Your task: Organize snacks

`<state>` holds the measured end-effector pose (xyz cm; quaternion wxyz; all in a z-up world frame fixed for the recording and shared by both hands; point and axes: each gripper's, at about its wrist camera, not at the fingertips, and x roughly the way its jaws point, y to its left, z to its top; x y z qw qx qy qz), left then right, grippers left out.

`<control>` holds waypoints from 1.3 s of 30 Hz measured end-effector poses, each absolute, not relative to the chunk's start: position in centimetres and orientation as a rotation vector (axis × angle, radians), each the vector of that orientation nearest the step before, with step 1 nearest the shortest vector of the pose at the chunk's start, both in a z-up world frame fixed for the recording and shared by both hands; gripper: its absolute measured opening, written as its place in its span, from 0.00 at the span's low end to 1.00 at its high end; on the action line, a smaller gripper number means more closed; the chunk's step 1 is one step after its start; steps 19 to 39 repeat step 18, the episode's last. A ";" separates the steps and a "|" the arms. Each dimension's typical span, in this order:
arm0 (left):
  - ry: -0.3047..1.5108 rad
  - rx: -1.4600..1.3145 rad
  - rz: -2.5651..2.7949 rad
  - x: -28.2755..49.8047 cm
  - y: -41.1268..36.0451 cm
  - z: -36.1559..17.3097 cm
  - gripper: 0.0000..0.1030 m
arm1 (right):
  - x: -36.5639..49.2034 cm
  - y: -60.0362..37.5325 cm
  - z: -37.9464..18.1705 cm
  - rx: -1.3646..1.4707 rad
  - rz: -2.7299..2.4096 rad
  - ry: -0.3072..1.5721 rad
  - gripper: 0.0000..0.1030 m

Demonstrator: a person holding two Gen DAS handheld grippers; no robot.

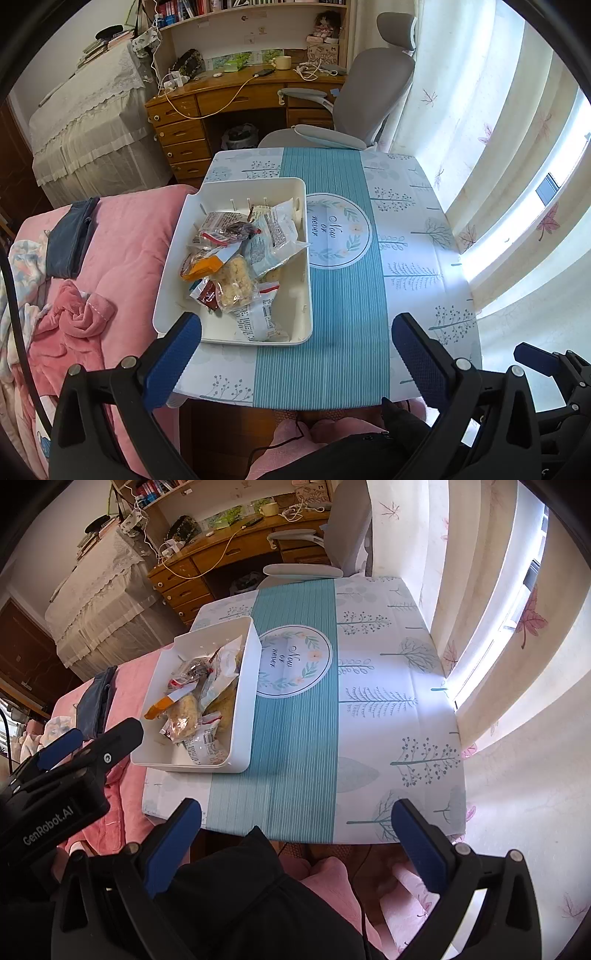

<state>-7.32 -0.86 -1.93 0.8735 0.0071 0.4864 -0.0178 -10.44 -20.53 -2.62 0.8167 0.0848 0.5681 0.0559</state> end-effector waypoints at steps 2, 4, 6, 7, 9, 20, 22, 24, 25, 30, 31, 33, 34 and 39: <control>1.016 0.015 -0.037 -7.3 -0.9 -1.9 0.99 | -10.4 -20.5 -2.6 0.181 0.119 1.211 1.00; 1.016 0.015 -0.036 -7.3 -0.9 -1.9 0.99 | -10.4 -20.6 -2.6 0.182 0.119 1.211 1.00; 1.016 0.015 -0.035 -7.3 -0.9 -1.9 0.99 | -10.4 -20.6 -2.6 0.182 0.119 1.212 1.00; 1.016 0.015 -0.036 -7.3 -0.9 -1.9 0.99 | -10.4 -20.6 -2.7 0.182 0.120 1.213 1.00; 1.016 0.016 -0.035 -7.3 -0.9 -1.9 0.99 | -10.4 -20.6 -2.6 0.182 0.120 1.213 1.00; 1.016 0.018 -0.038 -7.2 -1.1 -2.0 0.99 | -10.4 -20.7 -2.6 0.183 0.119 1.213 1.00; 1.016 0.018 -0.038 -7.2 -1.1 -2.0 0.99 | -10.4 -20.7 -2.6 0.183 0.119 1.213 1.00; 1.016 0.018 -0.038 -7.2 -1.1 -2.0 0.99 | -10.4 -20.7 -2.6 0.183 0.119 1.213 1.00; 1.016 0.018 -0.038 -7.2 -1.1 -2.0 0.99 | -10.4 -20.7 -2.6 0.183 0.119 1.213 1.00; 1.016 0.018 -0.038 -7.2 -1.1 -2.0 0.99 | -10.4 -20.7 -2.6 0.183 0.119 1.213 1.00; 1.016 0.018 -0.038 -7.2 -1.1 -2.0 0.99 | -10.4 -20.7 -2.6 0.183 0.119 1.213 1.00; 1.016 0.018 -0.038 -7.2 -1.1 -2.0 0.99 | -10.4 -20.7 -2.6 0.183 0.119 1.213 1.00; 1.016 0.018 -0.038 -7.2 -1.1 -2.0 0.99 | -10.4 -20.7 -2.6 0.183 0.119 1.213 1.00; 1.016 0.018 -0.038 -7.2 -1.1 -2.0 0.99 | -10.4 -20.7 -2.6 0.183 0.119 1.213 1.00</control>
